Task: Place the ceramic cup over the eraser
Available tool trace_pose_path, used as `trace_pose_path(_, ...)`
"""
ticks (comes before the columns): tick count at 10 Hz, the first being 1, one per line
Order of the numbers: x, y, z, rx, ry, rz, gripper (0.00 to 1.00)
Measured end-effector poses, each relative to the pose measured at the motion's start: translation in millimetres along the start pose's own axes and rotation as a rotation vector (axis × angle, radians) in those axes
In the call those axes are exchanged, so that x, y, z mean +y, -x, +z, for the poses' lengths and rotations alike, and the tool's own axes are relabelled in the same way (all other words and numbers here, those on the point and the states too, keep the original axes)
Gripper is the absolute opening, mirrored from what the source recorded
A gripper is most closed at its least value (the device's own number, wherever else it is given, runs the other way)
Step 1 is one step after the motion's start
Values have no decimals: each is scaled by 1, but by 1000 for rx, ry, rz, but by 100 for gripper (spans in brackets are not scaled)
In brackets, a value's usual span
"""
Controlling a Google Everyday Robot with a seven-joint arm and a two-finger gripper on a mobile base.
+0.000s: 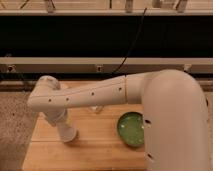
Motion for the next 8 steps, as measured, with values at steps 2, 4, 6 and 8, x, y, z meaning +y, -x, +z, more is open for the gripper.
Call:
trace_pose_path(2, 4, -2, 1, -8, -4, 0, 80)
trace_pose_path(4, 8, -3, 1, -13, -18, 2, 80)
trace_pose_path(6, 14, -6, 2, -8, -15, 2, 80)
trace_pose_path(8, 16, -8, 4, -9, -15, 7, 80)
